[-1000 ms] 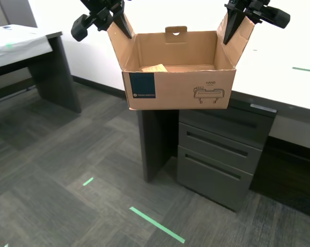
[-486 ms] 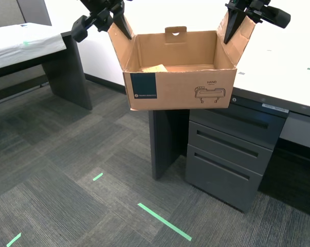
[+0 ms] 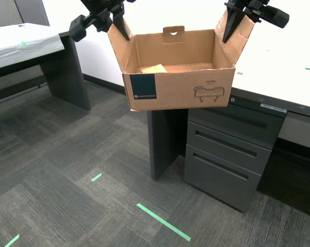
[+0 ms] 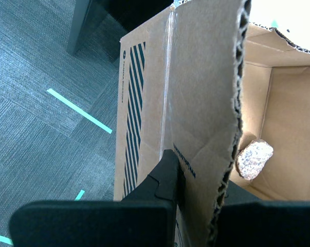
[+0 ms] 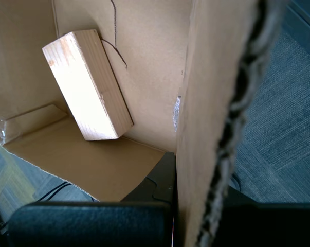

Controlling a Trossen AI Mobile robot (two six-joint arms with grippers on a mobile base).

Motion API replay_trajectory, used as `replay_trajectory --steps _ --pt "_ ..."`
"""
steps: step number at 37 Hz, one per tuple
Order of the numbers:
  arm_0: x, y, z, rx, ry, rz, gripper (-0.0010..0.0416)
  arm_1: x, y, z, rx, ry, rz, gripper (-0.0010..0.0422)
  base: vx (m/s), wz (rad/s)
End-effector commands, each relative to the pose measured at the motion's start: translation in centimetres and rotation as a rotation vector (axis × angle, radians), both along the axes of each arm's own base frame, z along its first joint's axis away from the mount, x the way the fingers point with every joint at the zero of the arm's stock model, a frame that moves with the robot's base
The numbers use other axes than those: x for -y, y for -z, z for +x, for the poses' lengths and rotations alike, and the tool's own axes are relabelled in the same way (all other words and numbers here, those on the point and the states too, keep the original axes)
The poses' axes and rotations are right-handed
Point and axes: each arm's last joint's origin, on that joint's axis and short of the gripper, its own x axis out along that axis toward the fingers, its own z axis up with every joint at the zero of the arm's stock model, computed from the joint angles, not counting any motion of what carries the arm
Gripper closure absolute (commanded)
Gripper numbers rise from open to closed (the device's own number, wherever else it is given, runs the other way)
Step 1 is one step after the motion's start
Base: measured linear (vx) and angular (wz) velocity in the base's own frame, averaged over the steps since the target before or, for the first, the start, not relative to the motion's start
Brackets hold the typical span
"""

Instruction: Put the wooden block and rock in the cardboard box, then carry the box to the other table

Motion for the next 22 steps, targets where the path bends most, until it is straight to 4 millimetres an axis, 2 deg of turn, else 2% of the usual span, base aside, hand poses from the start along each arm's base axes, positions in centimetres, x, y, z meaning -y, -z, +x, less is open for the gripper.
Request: replay_trajectory --steps 1,11,22 --pt "-0.08 -0.13 -0.06 -0.004 -0.003 0.019 0.0406 0.13 -0.18 -0.05 0.002 0.004 -0.015 0.0413 0.034 -0.025" --pt "-0.1 -0.13 -0.06 -0.004 -0.004 0.019 0.0406 0.25 -0.17 -0.12 0.001 0.008 -0.014 0.0413 0.059 -0.036" --pt "-0.1 -0.13 -0.07 -0.004 -0.006 0.019 0.0406 0.58 -0.1 -0.36 -0.007 0.018 -0.011 0.0413 0.106 -0.058"
